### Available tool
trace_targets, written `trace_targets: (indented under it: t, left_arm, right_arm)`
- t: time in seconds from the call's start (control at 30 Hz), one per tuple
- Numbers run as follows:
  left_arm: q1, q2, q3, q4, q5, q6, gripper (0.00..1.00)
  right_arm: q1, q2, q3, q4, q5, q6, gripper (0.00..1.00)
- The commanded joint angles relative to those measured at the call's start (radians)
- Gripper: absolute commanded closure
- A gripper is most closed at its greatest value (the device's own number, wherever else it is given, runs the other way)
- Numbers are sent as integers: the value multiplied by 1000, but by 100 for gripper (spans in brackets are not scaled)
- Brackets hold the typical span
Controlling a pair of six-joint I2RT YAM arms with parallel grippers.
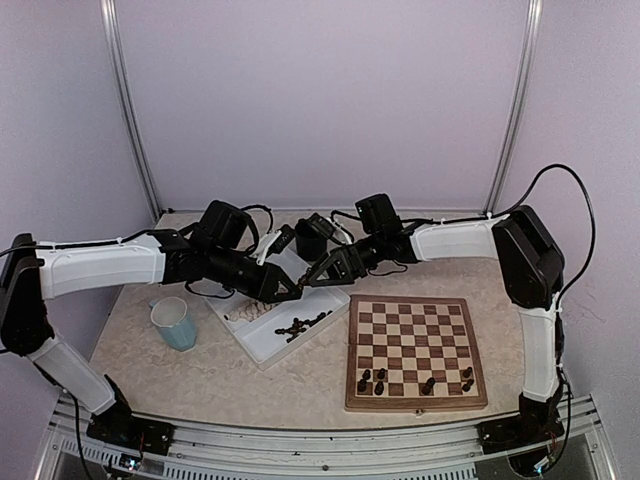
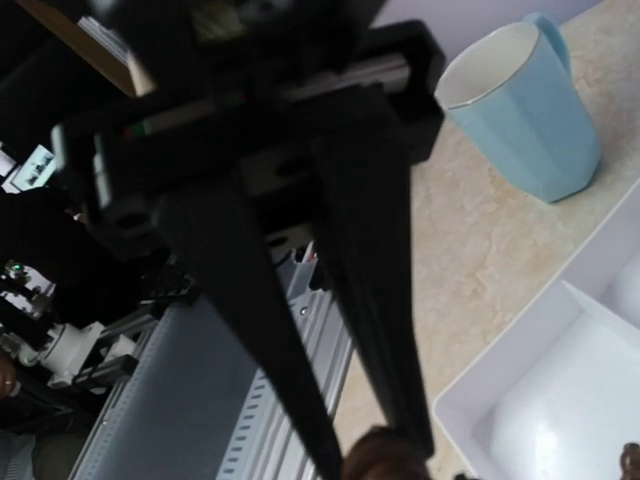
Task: Set up the chess pieces on the board
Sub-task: Pass from the left arm to the right
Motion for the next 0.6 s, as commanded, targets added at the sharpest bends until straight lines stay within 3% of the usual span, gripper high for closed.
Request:
trace_targets:
  t: [0.0,0.57]
  left_arm:
    - [-4,18,10,16,-7,4,99]
    - [-25,40,28,-3,1,11,100]
  right_arm:
    - [-7,-32,-35,76,-34,57,46]
    - [-39,-18,-47,196,2,173,63]
